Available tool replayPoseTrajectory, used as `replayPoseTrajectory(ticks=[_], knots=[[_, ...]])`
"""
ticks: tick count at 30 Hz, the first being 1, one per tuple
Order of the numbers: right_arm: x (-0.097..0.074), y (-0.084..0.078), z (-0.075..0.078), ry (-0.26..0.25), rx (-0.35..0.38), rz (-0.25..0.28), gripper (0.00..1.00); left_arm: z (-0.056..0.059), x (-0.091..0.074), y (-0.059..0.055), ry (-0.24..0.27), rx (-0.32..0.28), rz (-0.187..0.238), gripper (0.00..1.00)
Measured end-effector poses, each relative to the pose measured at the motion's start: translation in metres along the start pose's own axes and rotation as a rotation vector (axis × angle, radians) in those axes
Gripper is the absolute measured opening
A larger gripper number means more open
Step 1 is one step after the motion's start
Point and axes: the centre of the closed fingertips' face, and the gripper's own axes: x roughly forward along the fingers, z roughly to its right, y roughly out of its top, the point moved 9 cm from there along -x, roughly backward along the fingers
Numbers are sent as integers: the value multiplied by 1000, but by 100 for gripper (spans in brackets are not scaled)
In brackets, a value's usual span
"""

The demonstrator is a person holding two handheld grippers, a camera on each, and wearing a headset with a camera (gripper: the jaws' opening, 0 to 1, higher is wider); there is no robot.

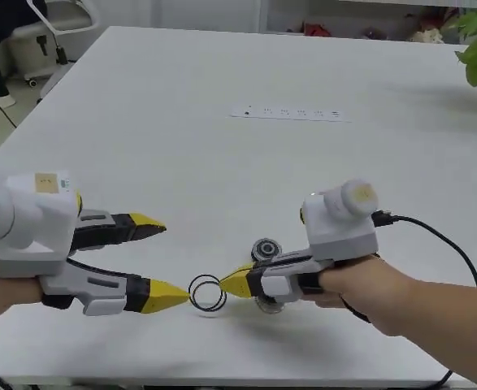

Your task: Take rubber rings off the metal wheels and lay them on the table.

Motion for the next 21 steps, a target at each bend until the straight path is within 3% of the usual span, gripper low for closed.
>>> replayPoseTrajectory(ticks=[14, 21], knots=[[5, -5, 5, -54, -23, -21, 0, -3, -2, -2, 12, -1, -8, 63], [3, -5, 5, -67, -37, -21, 5, -2, -3, -4, 13, -1, -19, 63]])
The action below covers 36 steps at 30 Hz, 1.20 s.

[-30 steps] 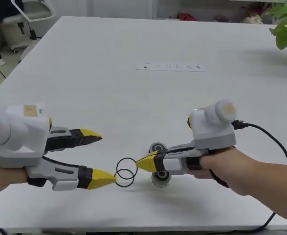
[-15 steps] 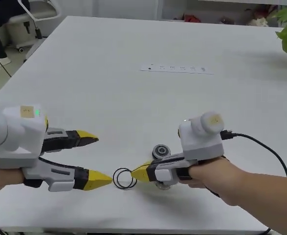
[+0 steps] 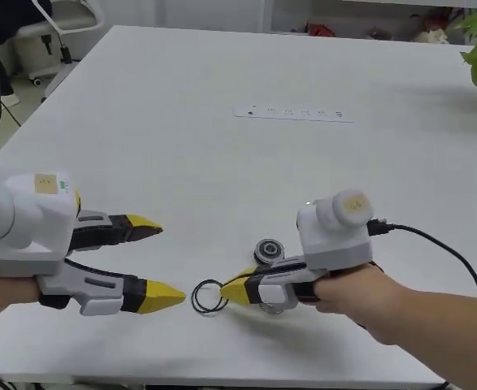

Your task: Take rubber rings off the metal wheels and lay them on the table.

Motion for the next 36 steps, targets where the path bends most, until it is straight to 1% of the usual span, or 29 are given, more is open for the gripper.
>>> replayPoseTrajectory(ticks=[4, 9, 16, 25, 32, 36], knots=[[-1, 1, -1, -3, -13, 0, 11, 0, 0, 0, 0, -1, -4, 63], [-4, 2, -4, 7, -12, 10, 14, -1, 0, 0, -1, 0, -5, 63], [-12, 12, -5, 8, -5, 61, 17, -1, 2, 0, -3, -1, -11, 63], [-25, 22, -1, -4, 2, 116, 19, -3, 9, 3, -12, 5, -19, 63], [-38, 25, 2, -19, -16, 143, 21, -6, 14, 5, -16, 9, -24, 63], [-46, 26, 6, -31, -18, 154, 22, -8, 16, 6, -15, 7, -26, 63]])
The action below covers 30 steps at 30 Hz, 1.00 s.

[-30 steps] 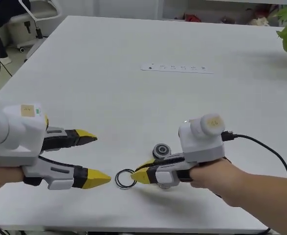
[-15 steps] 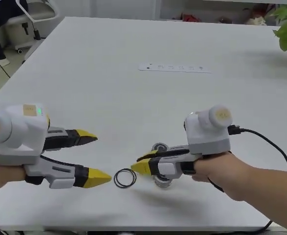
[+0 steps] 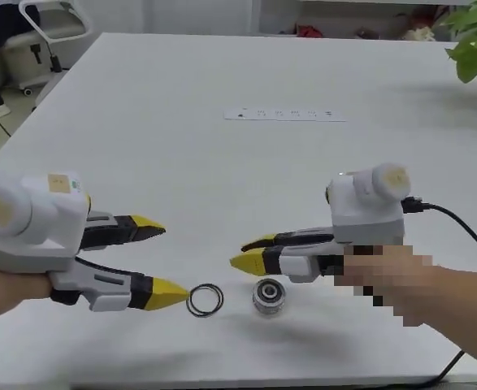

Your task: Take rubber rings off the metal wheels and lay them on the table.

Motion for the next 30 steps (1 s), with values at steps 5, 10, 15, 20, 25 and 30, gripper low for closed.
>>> replayPoseTrajectory(ticks=[5, 10, 15, 20, 25, 30], knots=[[-8, -1, 7, -21, 2, 3, 23, -3, 2, 1, 0, 1, -7, 63], [-14, 0, 11, -35, -5, 2, 24, -6, 4, 4, 0, 5, -11, 63], [-20, 0, 16, -47, -12, 3, 27, -10, 10, 8, -6, 12, -21, 63], [-24, -1, 19, -61, -24, -1, 30, -12, 17, 12, -12, 18, -22, 63], [-29, -3, 24, -85, -35, -4, 31, -12, 25, 14, -25, 27, -30, 63], [-34, -4, 28, -108, -51, -15, 32, -12, 33, 16, -34, 32, -38, 63]])
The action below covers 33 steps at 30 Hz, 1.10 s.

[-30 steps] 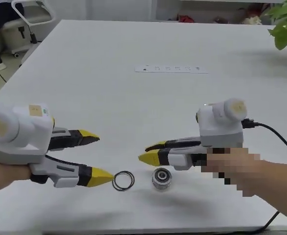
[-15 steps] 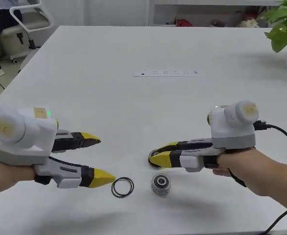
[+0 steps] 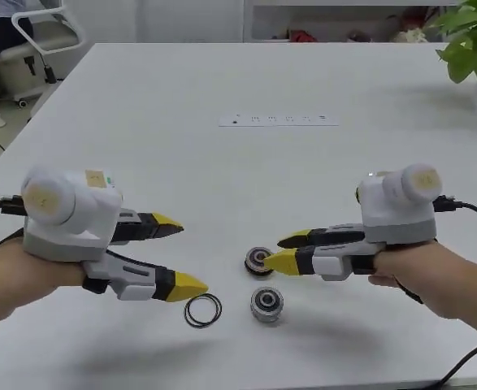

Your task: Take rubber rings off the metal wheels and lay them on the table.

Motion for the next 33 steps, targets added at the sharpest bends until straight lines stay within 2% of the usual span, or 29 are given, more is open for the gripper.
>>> replayPoseTrajectory(ticks=[17, 33], knots=[[4, -7, 3, -2, -25, -33, 34, 4, 16, -6, -32, 12, -49, 62], [6, -10, 4, -10, -54, -47, 35, 4, 24, -12, -39, 4, -57, 61]])
